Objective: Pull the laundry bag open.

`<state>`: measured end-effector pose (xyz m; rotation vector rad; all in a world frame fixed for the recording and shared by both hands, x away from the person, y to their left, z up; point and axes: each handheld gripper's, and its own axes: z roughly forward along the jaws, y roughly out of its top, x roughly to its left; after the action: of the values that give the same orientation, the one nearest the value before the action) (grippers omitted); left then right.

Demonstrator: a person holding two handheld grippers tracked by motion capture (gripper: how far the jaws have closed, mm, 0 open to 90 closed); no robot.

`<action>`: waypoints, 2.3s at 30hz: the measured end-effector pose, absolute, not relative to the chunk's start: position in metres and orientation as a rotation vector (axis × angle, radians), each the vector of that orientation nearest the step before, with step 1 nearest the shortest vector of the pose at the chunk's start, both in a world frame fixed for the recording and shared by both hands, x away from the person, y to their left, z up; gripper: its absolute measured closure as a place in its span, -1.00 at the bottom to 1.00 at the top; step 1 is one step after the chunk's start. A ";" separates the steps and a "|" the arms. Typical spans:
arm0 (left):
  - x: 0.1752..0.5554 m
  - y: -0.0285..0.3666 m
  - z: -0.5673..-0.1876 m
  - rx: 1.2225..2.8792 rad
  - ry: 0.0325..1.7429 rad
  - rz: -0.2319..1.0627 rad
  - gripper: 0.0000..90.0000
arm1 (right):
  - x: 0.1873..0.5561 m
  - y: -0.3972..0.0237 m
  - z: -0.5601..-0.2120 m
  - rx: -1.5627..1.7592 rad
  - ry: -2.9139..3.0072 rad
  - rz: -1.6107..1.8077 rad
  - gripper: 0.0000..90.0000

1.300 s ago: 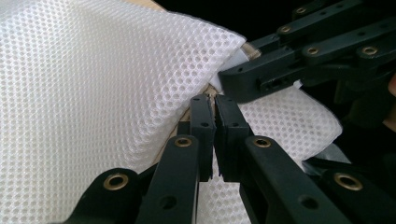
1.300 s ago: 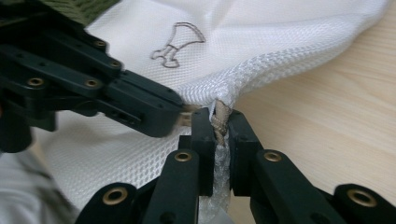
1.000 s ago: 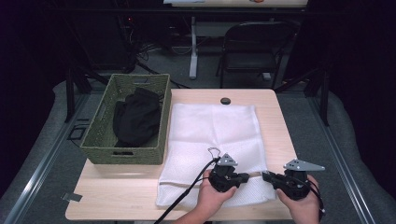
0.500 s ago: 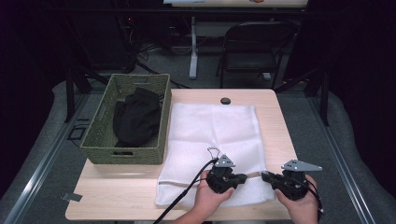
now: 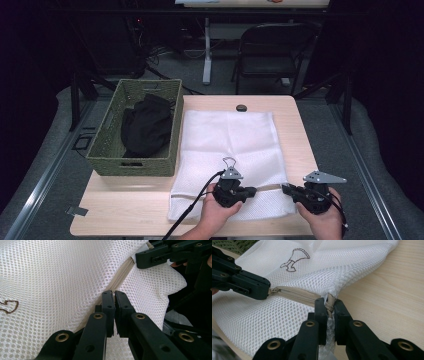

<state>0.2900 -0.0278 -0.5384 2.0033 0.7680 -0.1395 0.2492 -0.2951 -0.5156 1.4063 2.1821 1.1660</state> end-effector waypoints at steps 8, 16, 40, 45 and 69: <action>0.292 -0.013 -0.537 1.999 0.786 -0.123 0.94 | 0.249 -0.305 -0.516 1.433 2.145 1.153 0.86; 0.291 -0.001 -0.534 2.038 0.776 -0.077 0.94 | 0.250 -0.298 -0.517 1.415 2.174 1.170 0.86; 0.290 0.036 -0.532 2.023 0.834 -0.062 0.94 | 0.251 -0.300 -0.517 1.418 2.168 1.144 0.85; 0.291 0.047 -0.533 2.020 0.869 -0.056 0.94 | 0.252 -0.298 -0.518 1.407 2.159 1.096 0.86; 0.289 0.091 -0.540 1.997 0.930 -0.038 0.94 | 0.255 -0.307 -0.523 1.456 2.156 1.120 0.86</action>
<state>0.2893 0.0911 -0.5398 1.9975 0.9299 -0.0375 0.2554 -0.3069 -0.5227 1.4561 2.1557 1.1202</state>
